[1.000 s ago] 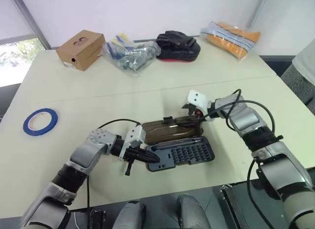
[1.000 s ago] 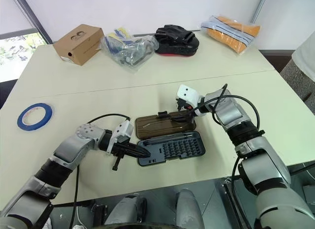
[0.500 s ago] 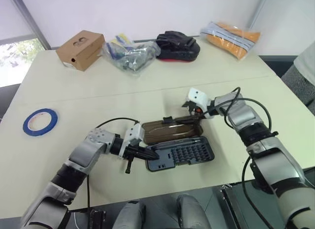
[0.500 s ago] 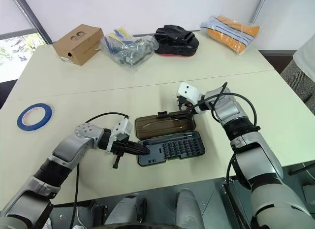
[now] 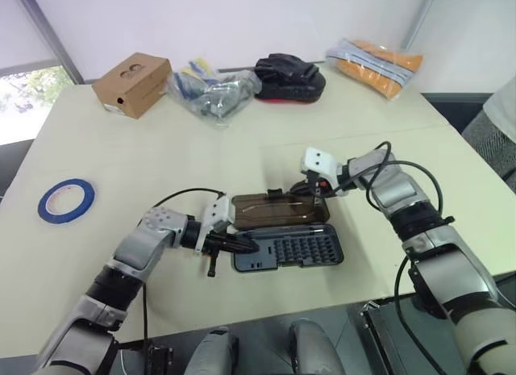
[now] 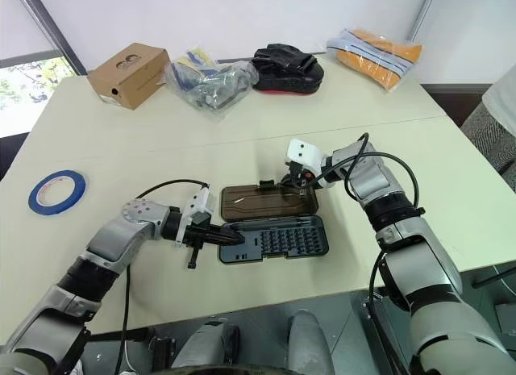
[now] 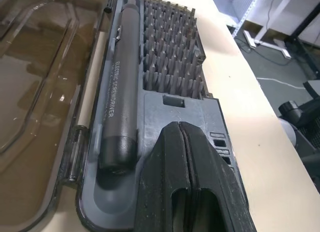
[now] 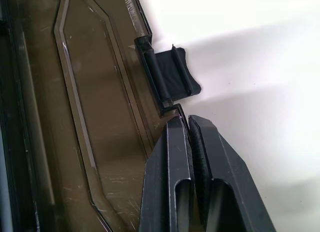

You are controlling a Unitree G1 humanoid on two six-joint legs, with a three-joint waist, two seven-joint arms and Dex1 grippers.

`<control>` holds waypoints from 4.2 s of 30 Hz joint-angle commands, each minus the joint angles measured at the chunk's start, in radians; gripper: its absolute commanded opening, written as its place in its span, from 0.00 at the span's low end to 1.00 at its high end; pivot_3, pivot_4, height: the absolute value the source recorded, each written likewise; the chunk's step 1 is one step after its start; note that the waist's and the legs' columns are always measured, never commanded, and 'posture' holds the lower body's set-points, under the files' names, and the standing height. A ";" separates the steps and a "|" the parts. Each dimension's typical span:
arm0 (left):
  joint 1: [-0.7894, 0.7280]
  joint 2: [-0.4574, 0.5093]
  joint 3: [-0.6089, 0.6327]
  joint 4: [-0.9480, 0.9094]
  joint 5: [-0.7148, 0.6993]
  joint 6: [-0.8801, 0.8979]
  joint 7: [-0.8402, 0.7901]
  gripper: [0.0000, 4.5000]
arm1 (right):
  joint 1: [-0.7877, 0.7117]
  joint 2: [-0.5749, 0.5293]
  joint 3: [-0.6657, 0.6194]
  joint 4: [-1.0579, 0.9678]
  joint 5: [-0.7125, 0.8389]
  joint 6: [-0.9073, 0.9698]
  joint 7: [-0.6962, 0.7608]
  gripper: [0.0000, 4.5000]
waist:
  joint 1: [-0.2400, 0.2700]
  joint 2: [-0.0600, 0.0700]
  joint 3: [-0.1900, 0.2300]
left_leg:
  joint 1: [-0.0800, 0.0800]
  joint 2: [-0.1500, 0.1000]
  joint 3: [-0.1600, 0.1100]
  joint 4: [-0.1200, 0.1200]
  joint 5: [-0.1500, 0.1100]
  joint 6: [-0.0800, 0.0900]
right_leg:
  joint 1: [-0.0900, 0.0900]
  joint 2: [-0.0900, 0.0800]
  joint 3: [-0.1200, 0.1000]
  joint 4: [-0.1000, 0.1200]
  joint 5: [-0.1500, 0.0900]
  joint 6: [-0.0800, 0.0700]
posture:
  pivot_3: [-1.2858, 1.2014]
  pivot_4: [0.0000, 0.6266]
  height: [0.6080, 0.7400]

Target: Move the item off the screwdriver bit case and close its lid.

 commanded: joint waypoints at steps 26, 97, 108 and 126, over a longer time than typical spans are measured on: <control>-0.001 -0.016 0.042 0.006 0.021 -0.015 0.052 0.00 | -0.151 0.120 0.044 0.479 -0.163 -0.218 0.013 0.24 | -0.003 0.001 -0.009 | 0.003 0.000 0.000 -0.001 0.000 0.000 | 0.003 0.000 0.000 0.000 0.000 0.000 | 0.52 0.24 1.00; -0.352 -0.185 0.289 0.532 0.018 0.095 0.021 0.00 | 0.258 -0.226 -0.243 -1.084 -0.304 0.374 0.028 0.76 | 0.009 0.000 -0.007 | -0.006 -0.001 -0.002 -0.001 0.001 -0.002 | -0.005 0.001 -0.001 -0.001 0.000 0.000 | 0.52 0.24 1.00; -0.342 -0.111 0.203 0.353 -0.014 0.216 -0.183 0.00 | 0.350 -0.384 -0.395 -1.141 -0.175 0.554 -0.028 0.76 | 0.028 0.000 -0.006 | -0.006 -0.001 0.001 0.000 0.000 -0.001 | -0.005 0.001 0.000 -0.001 0.000 0.000 | 0.52 0.24 1.00; -0.232 -0.156 -0.130 0.344 0.143 0.044 -0.237 0.00 | 0.423 -0.422 -0.366 -1.189 -0.054 0.607 -0.158 0.76 | 0.030 0.000 -0.006 | -0.005 -0.001 0.003 0.000 0.000 0.000 | -0.003 0.001 0.000 -0.001 0.000 0.000 | 0.52 0.24 1.00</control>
